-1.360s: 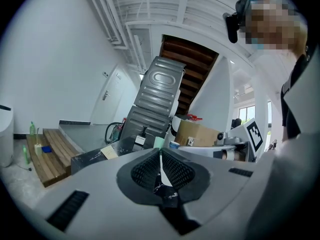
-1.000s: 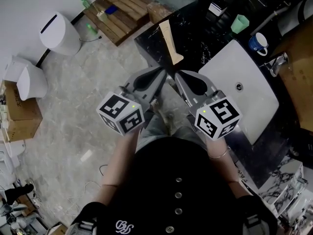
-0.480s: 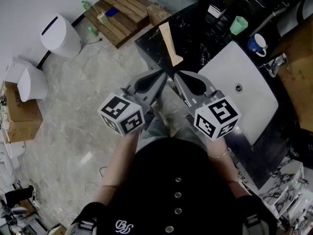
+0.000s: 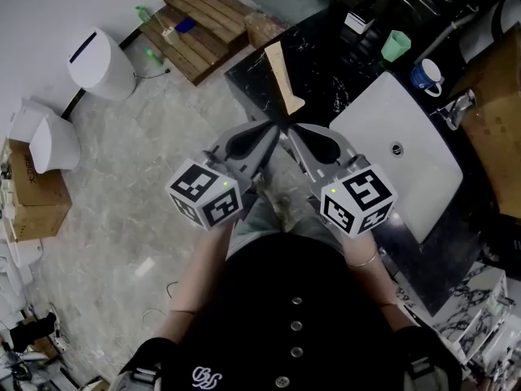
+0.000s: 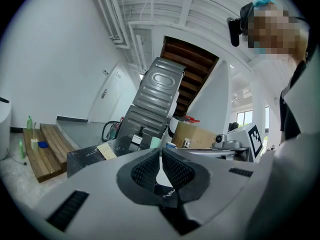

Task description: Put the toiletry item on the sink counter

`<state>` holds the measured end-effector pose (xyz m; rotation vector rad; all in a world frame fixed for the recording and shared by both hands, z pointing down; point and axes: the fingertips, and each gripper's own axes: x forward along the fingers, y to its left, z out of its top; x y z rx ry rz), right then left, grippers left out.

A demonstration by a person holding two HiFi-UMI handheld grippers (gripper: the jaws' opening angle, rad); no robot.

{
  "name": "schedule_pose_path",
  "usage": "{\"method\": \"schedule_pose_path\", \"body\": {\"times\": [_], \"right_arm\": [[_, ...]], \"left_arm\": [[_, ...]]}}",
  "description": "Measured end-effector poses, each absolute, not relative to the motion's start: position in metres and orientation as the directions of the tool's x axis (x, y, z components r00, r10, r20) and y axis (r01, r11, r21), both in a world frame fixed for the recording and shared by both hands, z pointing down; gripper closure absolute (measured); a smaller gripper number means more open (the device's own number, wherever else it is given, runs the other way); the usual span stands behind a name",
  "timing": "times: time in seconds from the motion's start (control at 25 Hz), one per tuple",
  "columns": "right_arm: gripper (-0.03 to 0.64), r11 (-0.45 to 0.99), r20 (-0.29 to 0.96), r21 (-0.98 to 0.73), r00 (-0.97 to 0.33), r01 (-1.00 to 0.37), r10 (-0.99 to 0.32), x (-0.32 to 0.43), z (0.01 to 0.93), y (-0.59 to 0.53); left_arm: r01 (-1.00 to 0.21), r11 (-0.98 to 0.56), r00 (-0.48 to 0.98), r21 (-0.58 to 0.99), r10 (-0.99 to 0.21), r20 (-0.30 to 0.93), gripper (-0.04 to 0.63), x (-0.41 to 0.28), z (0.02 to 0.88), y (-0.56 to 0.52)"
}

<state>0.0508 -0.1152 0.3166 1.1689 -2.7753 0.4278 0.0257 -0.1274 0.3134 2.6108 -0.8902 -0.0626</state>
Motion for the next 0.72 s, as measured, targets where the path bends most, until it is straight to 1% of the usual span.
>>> {"method": "schedule_pose_path", "body": {"times": [0.72], "right_arm": [[0.612, 0.634, 0.205, -0.209, -0.668, -0.744, -0.716, 0.0584, 0.3165, -0.1212]], "left_arm": [[-0.567, -0.73, 0.807, 0.382, -0.585, 0.078, 0.572, 0.0259, 0.3164, -0.1247]]}}
